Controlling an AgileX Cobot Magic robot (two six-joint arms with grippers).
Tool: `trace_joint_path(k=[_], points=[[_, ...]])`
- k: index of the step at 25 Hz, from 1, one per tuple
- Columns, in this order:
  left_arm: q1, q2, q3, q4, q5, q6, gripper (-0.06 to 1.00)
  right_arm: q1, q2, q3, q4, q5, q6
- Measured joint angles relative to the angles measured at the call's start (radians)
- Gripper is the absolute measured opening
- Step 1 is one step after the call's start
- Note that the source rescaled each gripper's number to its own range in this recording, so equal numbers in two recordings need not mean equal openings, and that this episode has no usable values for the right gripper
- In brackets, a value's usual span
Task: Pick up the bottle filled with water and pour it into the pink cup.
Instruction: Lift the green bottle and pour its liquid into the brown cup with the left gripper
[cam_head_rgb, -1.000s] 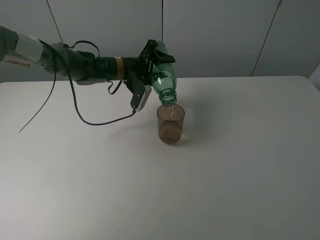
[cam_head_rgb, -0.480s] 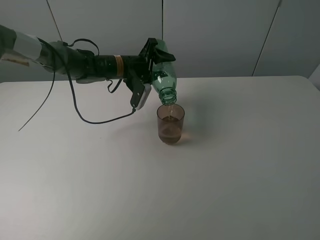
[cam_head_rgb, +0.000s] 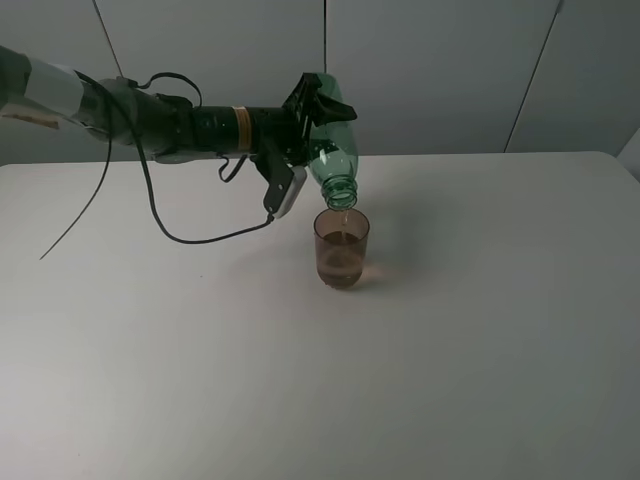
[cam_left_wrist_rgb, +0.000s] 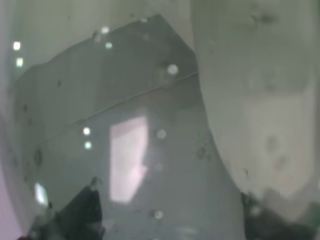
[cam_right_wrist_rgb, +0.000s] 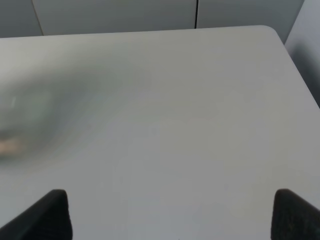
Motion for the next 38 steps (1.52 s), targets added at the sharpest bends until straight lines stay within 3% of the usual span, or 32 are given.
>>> trace_joint_path(k=[38], points=[[-0.03, -0.069, -0.001, 0.052, 0.032, 0.1, 0.0, 0.0, 0.0, 0.0, 0.0, 0.0, 0.0]])
